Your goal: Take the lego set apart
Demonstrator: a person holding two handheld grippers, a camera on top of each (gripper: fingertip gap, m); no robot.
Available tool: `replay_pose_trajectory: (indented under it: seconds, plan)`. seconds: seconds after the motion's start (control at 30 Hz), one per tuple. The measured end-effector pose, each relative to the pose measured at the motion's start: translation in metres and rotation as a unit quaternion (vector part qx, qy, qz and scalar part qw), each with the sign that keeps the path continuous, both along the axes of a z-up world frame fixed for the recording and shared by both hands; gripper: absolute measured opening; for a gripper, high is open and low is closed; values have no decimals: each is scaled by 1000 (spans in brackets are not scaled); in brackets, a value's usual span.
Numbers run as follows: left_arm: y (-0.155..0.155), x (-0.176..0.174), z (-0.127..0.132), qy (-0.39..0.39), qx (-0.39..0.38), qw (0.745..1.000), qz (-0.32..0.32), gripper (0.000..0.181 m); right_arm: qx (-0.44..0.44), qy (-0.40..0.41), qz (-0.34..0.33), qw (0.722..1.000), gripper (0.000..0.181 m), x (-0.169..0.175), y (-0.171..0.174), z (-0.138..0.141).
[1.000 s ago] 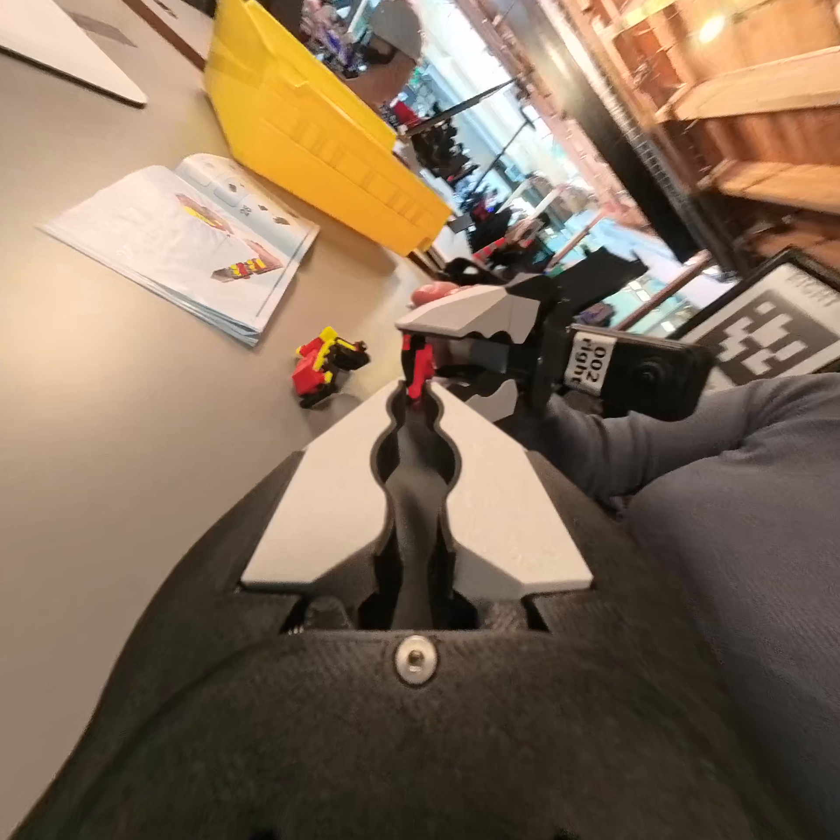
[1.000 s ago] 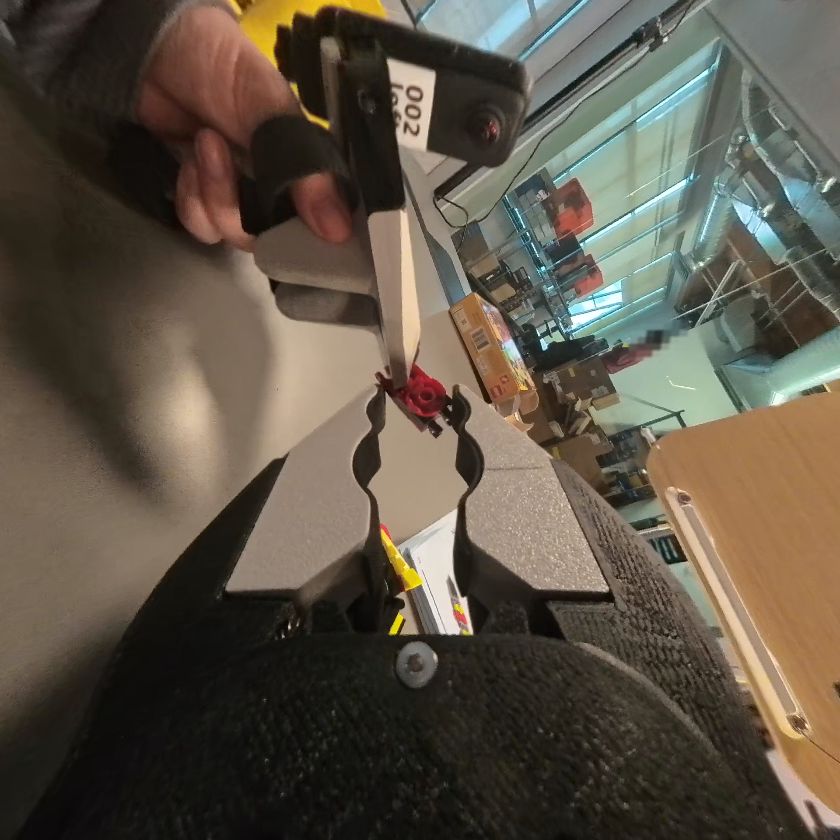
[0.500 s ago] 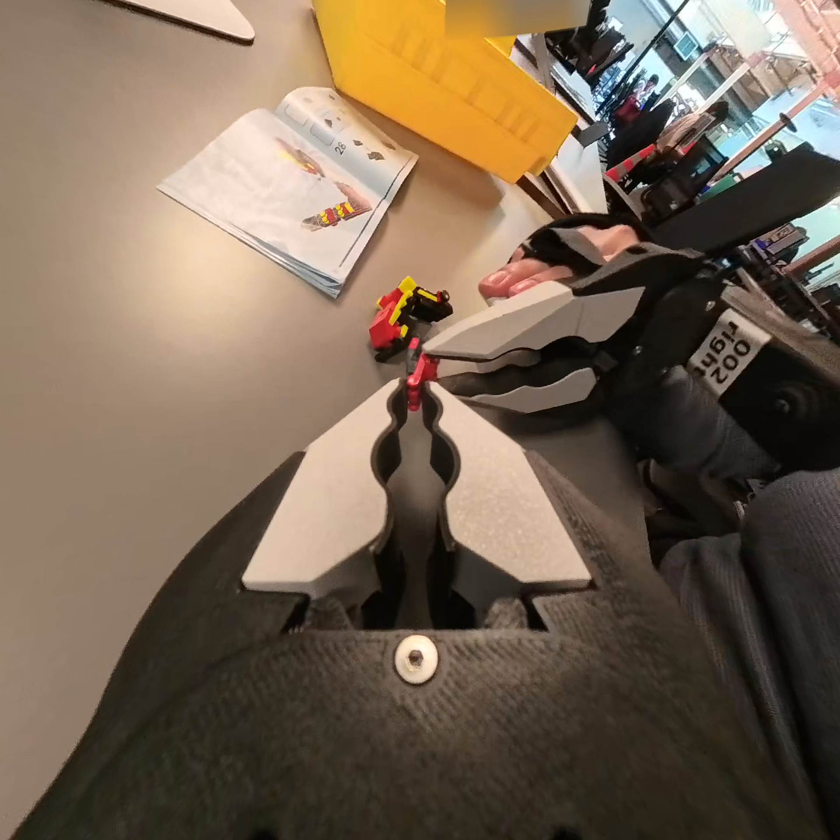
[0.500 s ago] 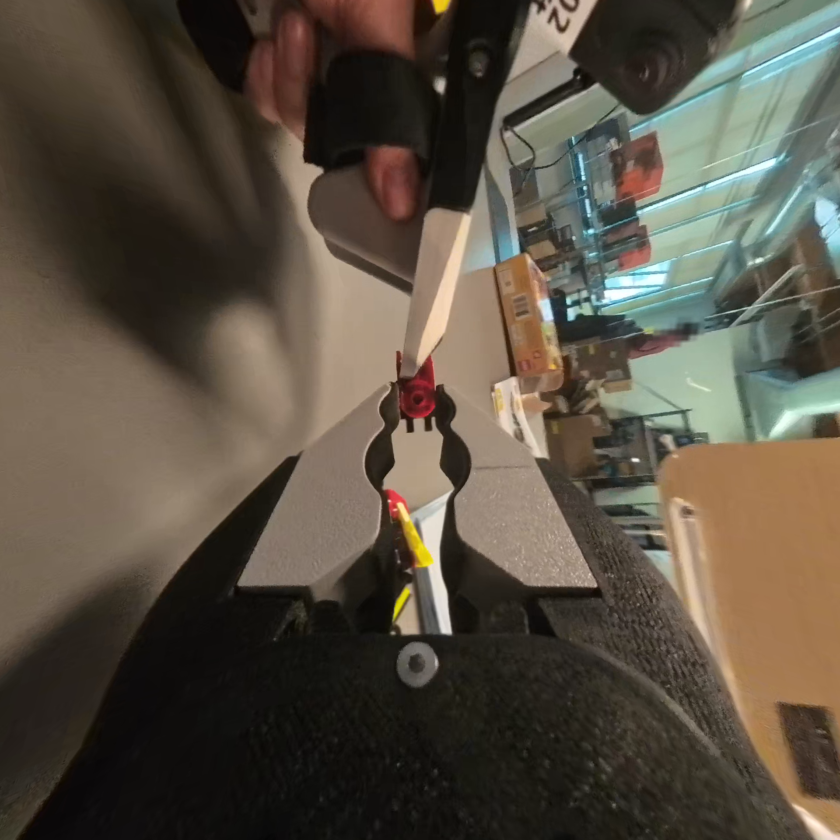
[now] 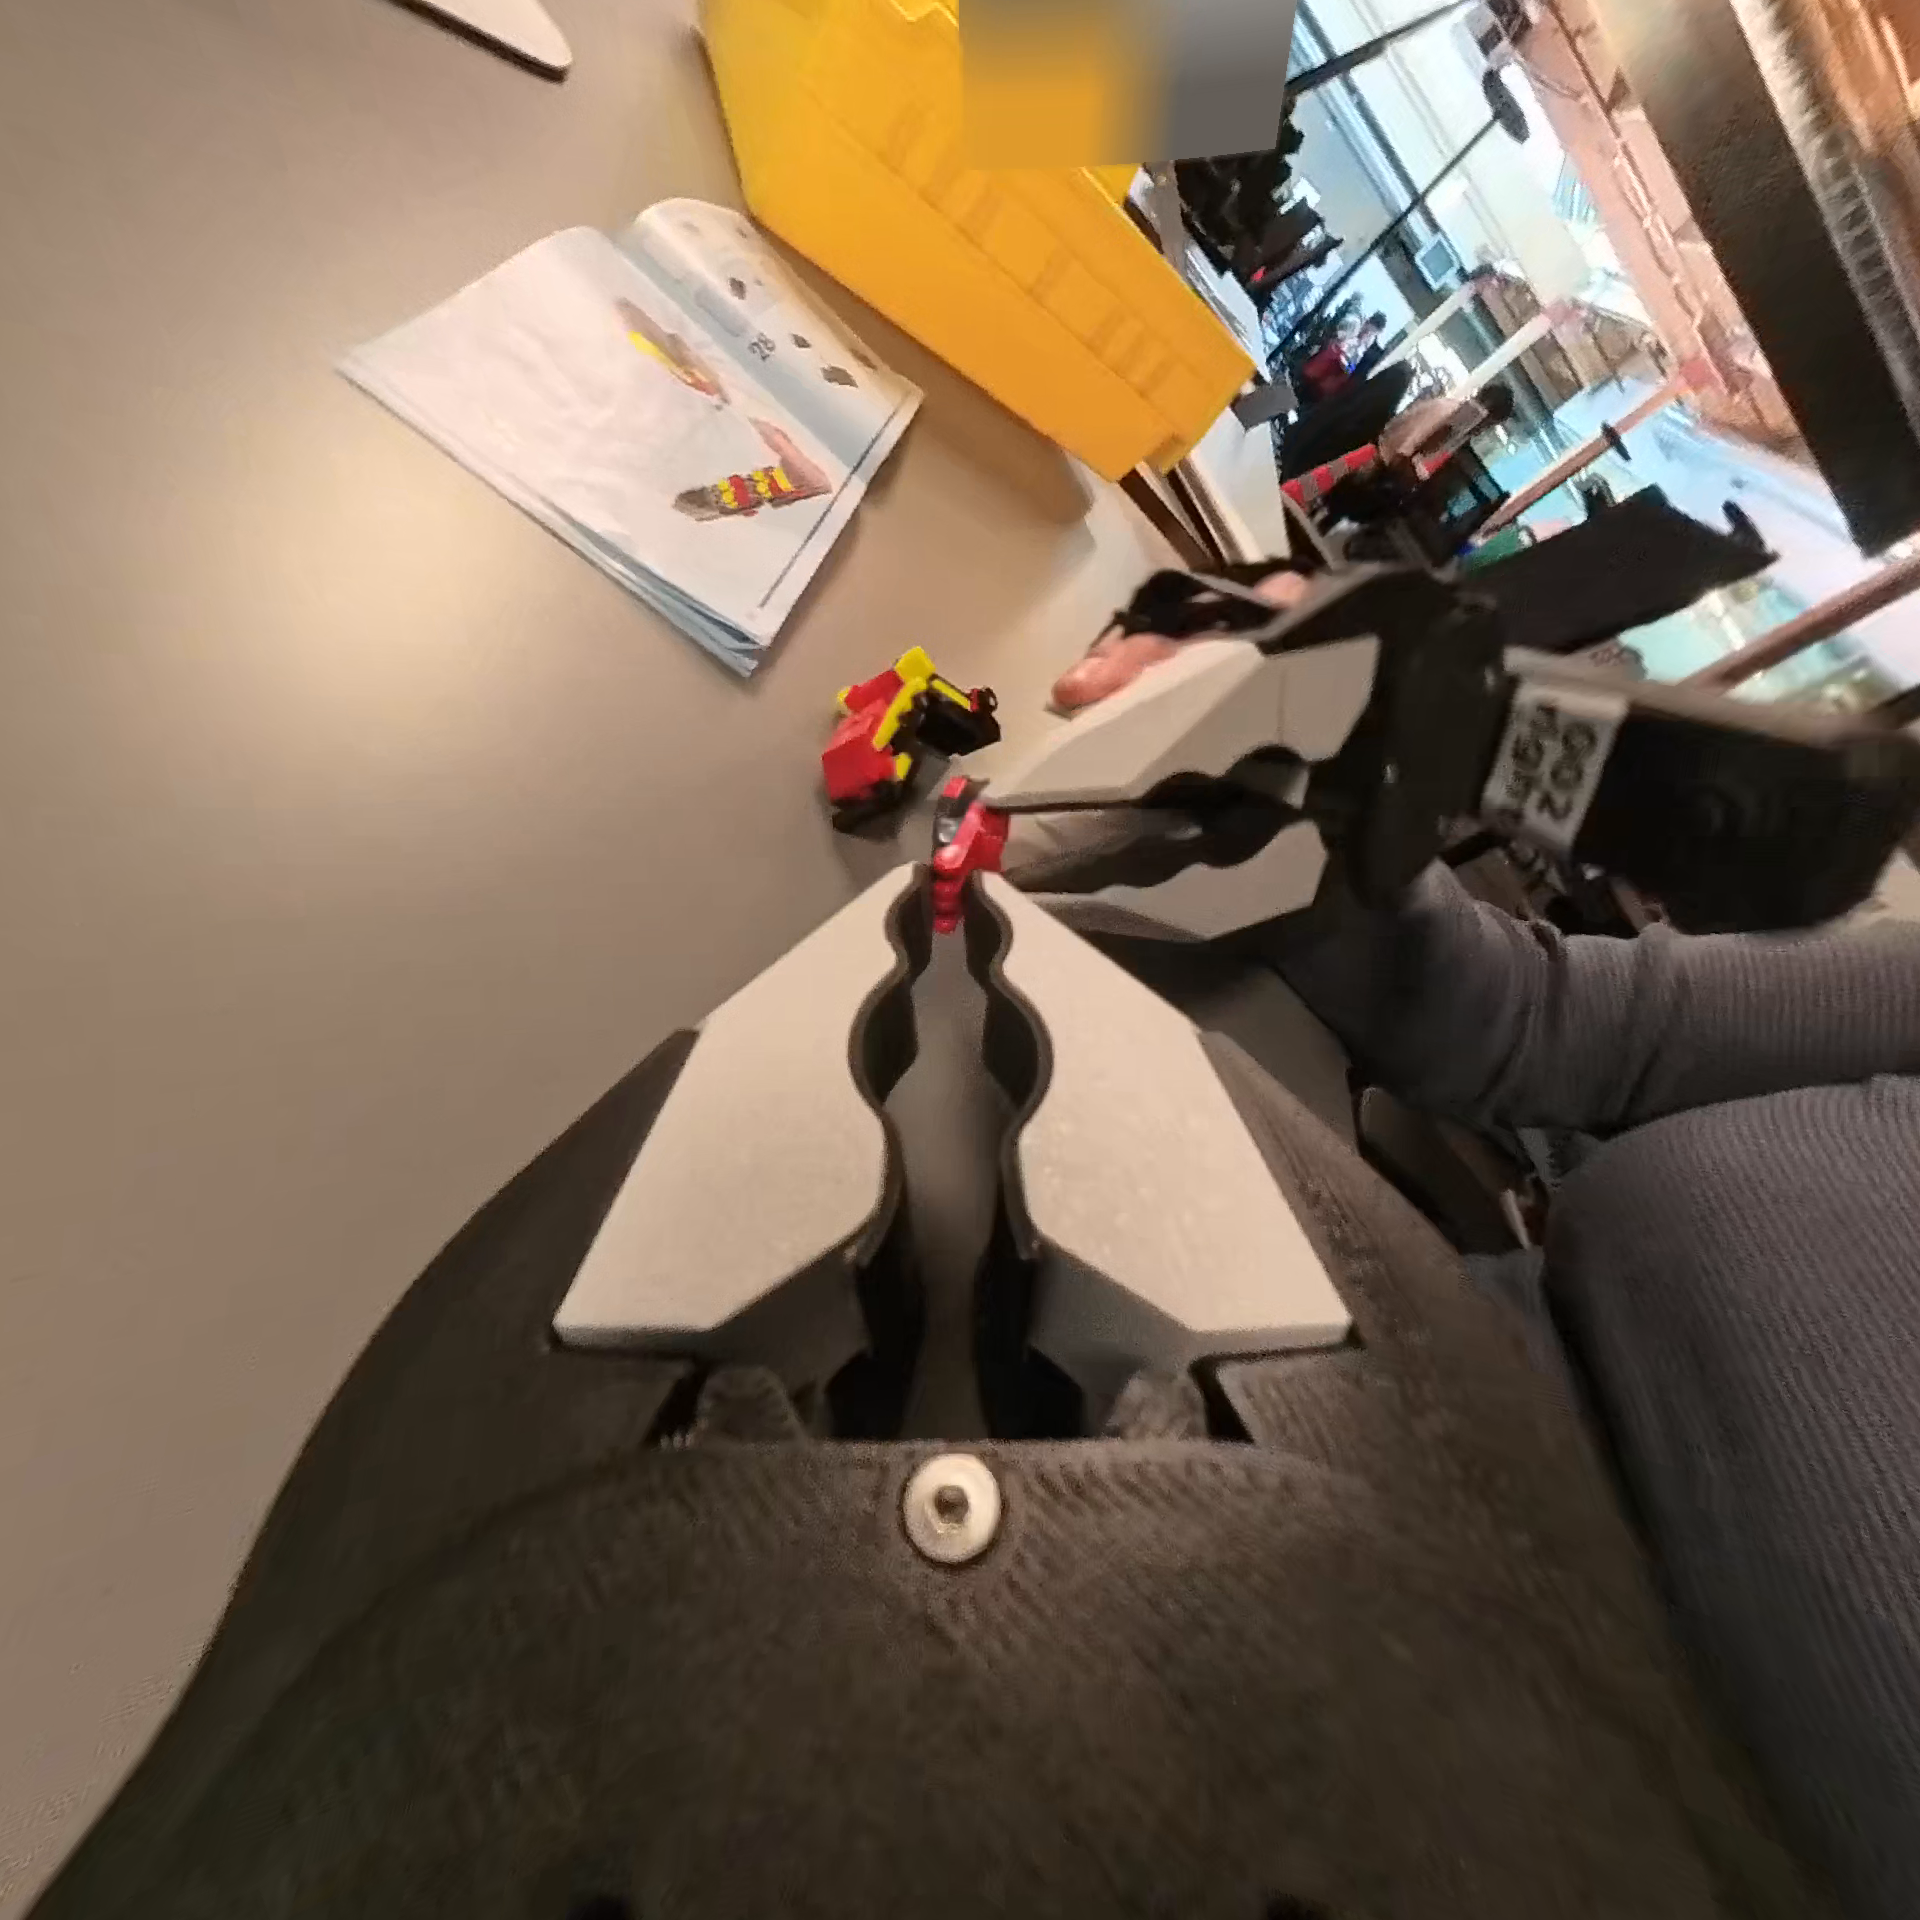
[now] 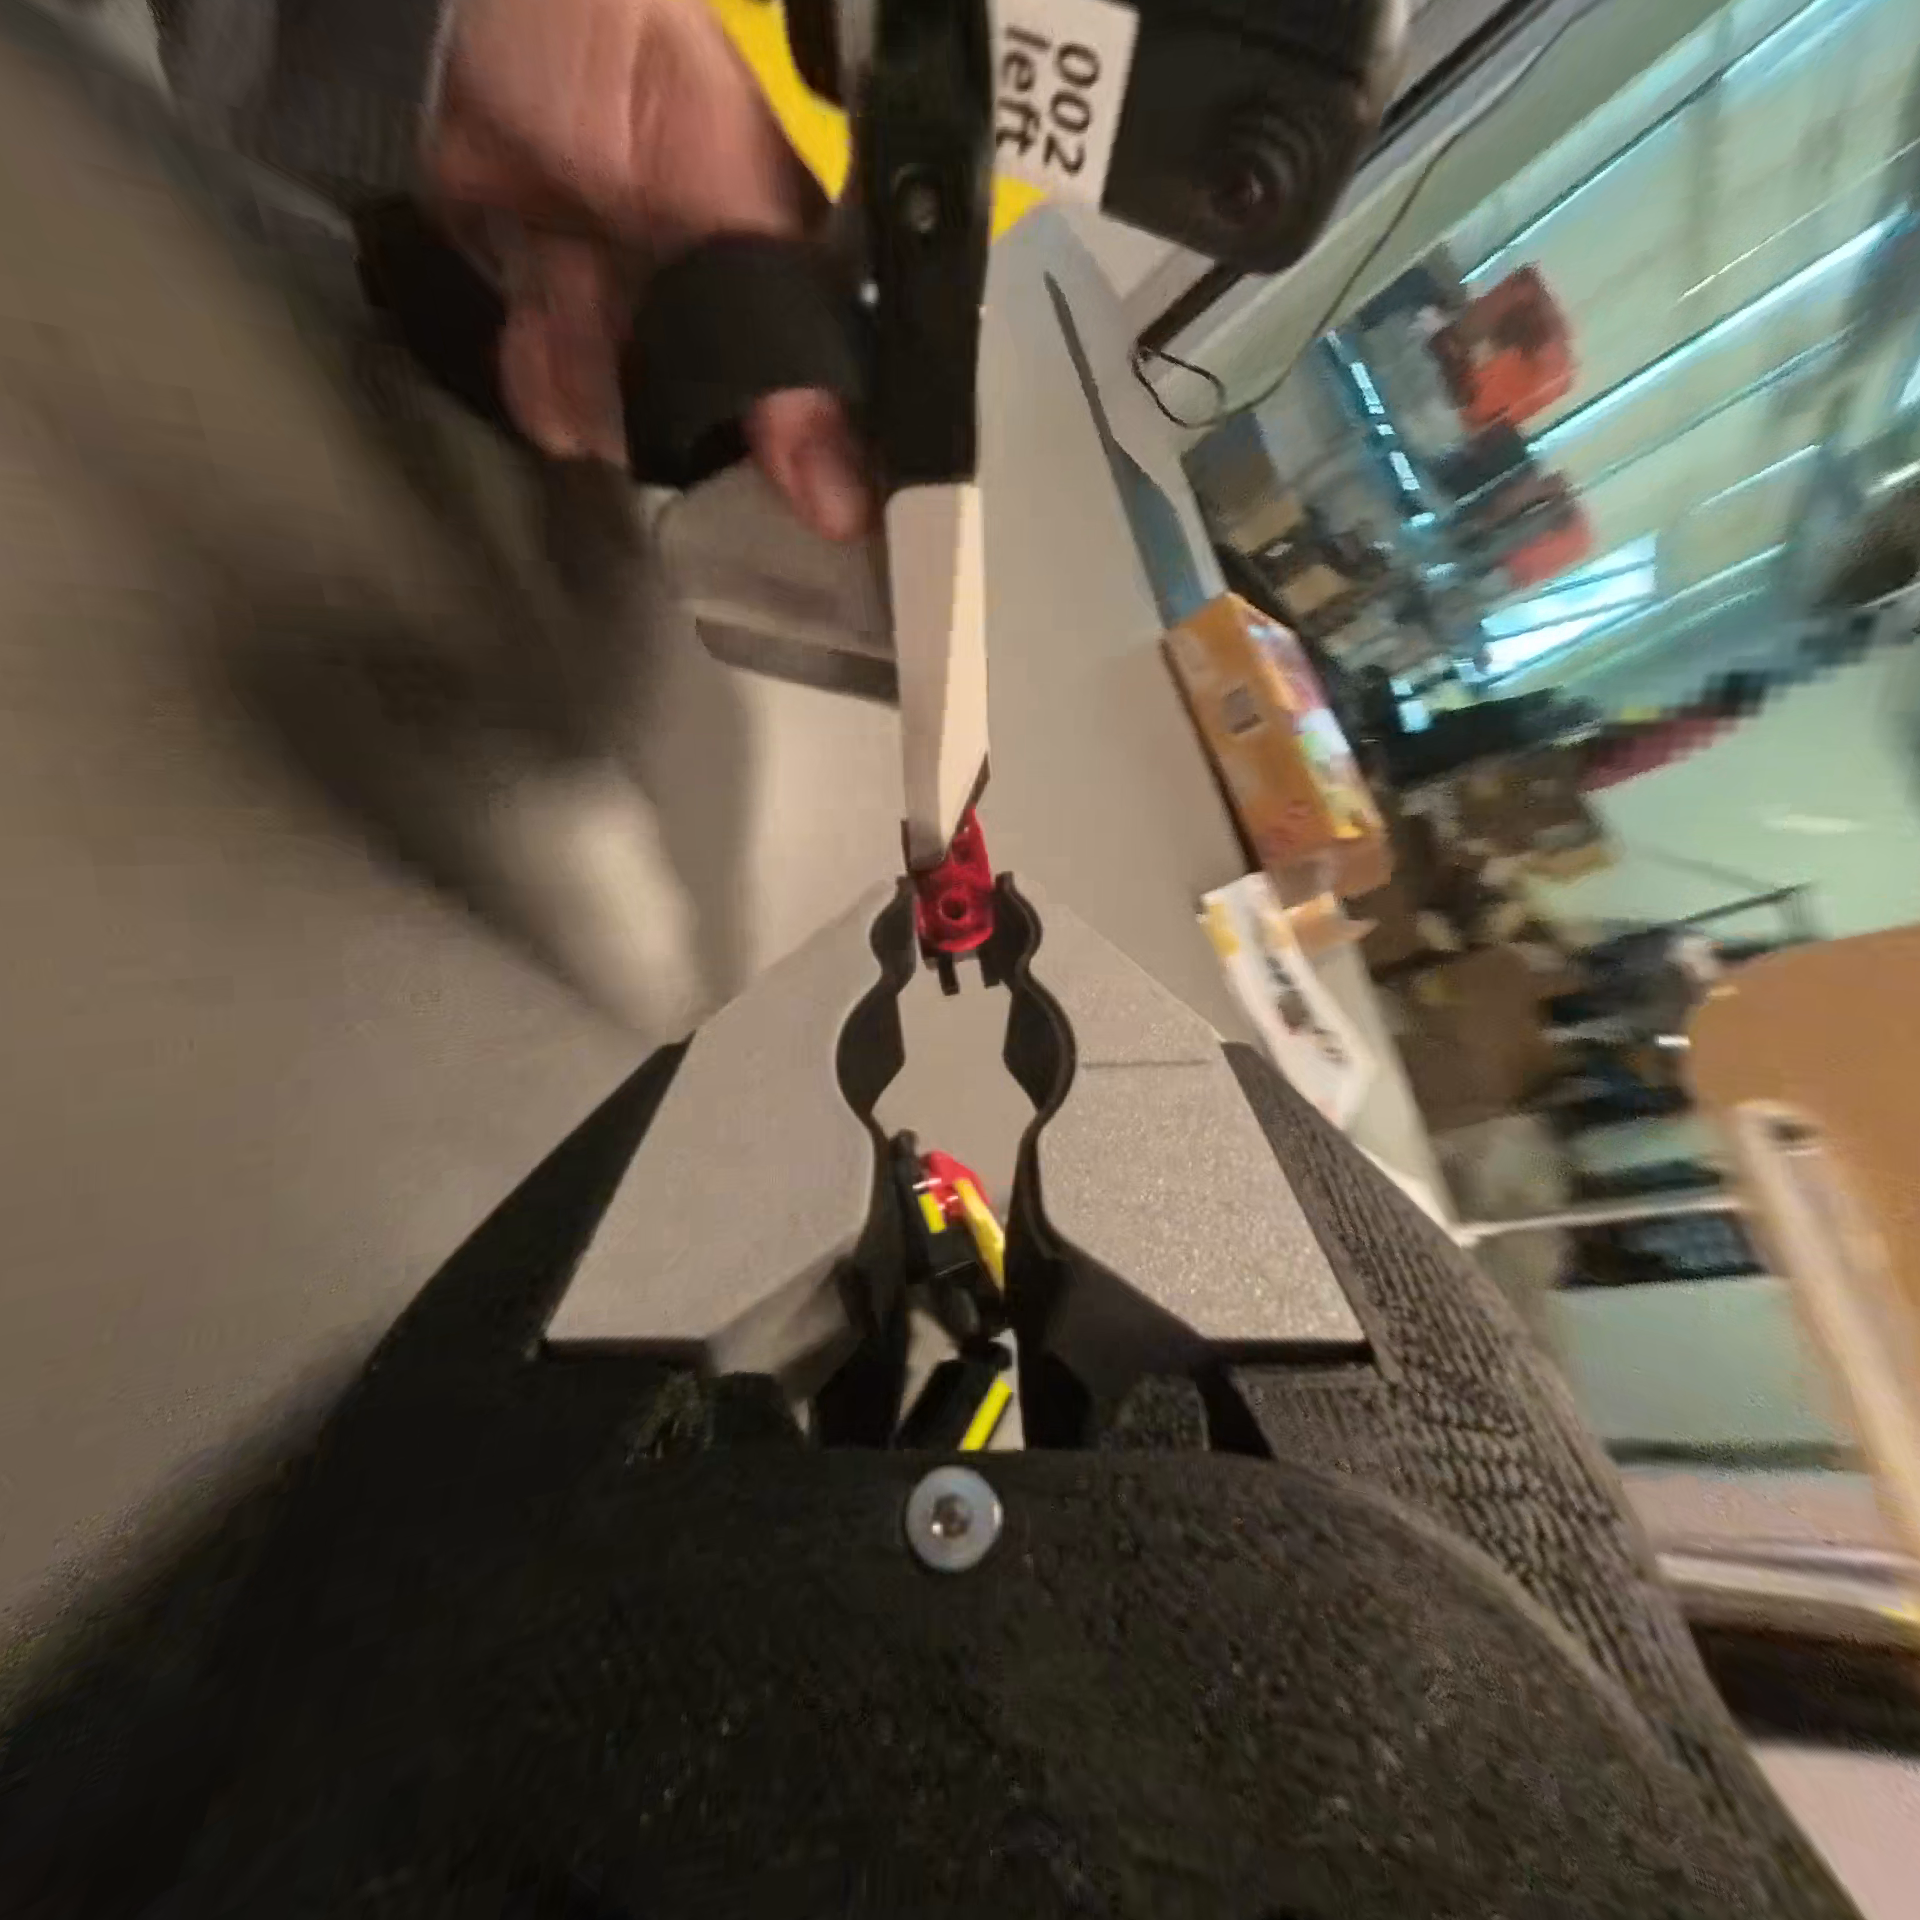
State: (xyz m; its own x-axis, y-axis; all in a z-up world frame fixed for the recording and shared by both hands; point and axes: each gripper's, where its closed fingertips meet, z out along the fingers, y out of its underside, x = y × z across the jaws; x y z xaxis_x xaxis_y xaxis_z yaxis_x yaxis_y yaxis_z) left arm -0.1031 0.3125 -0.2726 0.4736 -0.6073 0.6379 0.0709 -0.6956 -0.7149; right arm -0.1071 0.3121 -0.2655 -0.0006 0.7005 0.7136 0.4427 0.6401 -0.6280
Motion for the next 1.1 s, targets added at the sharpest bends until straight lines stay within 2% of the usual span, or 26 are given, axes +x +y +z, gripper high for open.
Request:
replay_pose_trajectory:
  seconds: [0.07, 0.1, 0.17, 0.23, 0.27, 0.3, 0.37, 0.43, 0.5, 0.57, 0.7, 0.87, 0.93, 0.97, 1.1]
  plan:
    - [1, -3, 1, -7, -5, 1000, 7, 4, 64, -14, -15, 998, 12, -3, 1, 1]
    - [1, -4, 1, -3, -4, 1000, 6, 4, 61, -16, -18, 998, 12, -4, 0, 0]
    - [-1, -5, -1, -2, -2, 1000, -2, 4, -27, 8, -11, 1000, 12, -4, -2, 0]
    - [-2, -4, 3, -15, 1, 1000, -9, 4, -149, 53, 23, 987, 13, -2, -7, 8]
    - [11, -24, -21, 72, -5, 996, 48, 4, -216, 86, 51, 971, 12, 1, -12, 19]
    - [13, -39, -28, 107, -2, 992, 61, 4, -266, 123, 69, 954, 12, 8, -12, 32]
    - [15, -46, 2, -5, 9, 997, 76, 3, -291, 143, 58, 944, 13, 25, 4, 38]
    - [16, -51, 3, -12, 11, 996, 87, 4, -290, 120, 38, 949, 13, 32, 14, 26]
    - [14, -46, 3, 3, 19, 997, 76, 4, -293, 47, 29, 955, 13, 30, 9, 2]
    - [12, -40, 2, 12, 29, 998, 62, 4, -263, -15, 16, 965, 13, 24, 3, -18]
    - [8, -31, 7, 11, 55, 998, 36, 4, -208, -64, 19, 976, 13, 14, -8, -34]
    - [10, -36, -19, 106, 21, 993, 55, 5, -182, -69, 23, 981, 13, 10, -11, -35]
    - [10, -38, -28, 110, -16, 992, 62, 10, -152, -57, 30, 986, 13, 9, -10, -31]
    - [9, -38, -33, 107, -39, 992, 61, 24, -125, -49, 34, 990, 13, 8, -10, -28]
    - [9, -38, -29, 55, -84, 992, 74, 32, 13, -24, 31, 999, 13, 5, -3, -17]
